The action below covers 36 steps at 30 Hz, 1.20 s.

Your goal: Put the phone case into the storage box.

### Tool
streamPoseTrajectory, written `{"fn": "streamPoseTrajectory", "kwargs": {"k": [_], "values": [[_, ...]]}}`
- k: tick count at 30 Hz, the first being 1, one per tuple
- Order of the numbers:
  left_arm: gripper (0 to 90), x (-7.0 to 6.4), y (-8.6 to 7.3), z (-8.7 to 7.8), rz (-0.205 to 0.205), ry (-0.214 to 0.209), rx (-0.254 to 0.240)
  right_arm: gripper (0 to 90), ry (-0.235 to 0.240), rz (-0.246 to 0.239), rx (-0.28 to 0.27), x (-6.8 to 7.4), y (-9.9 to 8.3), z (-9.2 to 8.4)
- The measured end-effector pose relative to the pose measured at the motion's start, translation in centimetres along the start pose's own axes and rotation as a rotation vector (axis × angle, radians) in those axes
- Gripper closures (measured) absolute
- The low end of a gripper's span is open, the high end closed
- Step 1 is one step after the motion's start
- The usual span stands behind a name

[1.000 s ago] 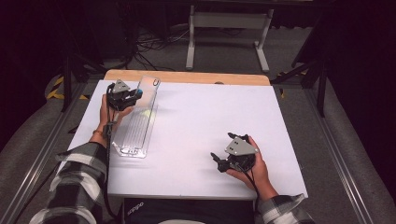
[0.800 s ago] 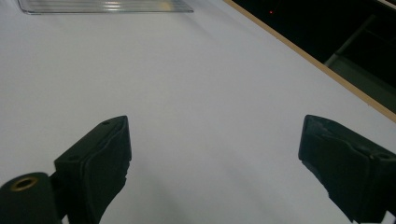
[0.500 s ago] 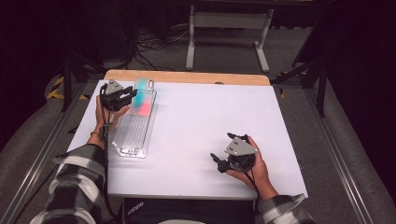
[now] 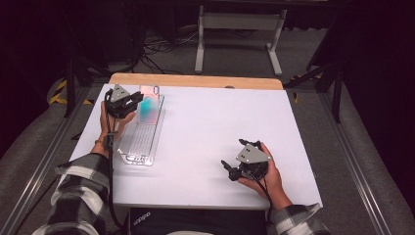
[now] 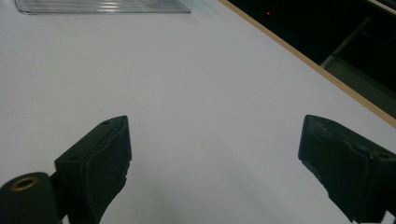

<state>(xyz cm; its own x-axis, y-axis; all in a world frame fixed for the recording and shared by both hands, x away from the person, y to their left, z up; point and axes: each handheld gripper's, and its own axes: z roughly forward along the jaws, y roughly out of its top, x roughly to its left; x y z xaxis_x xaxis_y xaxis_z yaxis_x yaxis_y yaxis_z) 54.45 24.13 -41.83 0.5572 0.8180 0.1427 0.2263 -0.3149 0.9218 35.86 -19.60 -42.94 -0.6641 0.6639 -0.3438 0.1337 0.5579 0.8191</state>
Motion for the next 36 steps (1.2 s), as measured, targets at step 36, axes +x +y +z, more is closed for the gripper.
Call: {"fn": "streamPoseTrajectory", "kwargs": {"k": [36], "values": [[75.6, -1.8, 1.3, -2.6, 0.025, -0.060, -0.088, 10.4, -0.011, -0.004, -0.024, 0.0, 0.1, -0.5]]}}
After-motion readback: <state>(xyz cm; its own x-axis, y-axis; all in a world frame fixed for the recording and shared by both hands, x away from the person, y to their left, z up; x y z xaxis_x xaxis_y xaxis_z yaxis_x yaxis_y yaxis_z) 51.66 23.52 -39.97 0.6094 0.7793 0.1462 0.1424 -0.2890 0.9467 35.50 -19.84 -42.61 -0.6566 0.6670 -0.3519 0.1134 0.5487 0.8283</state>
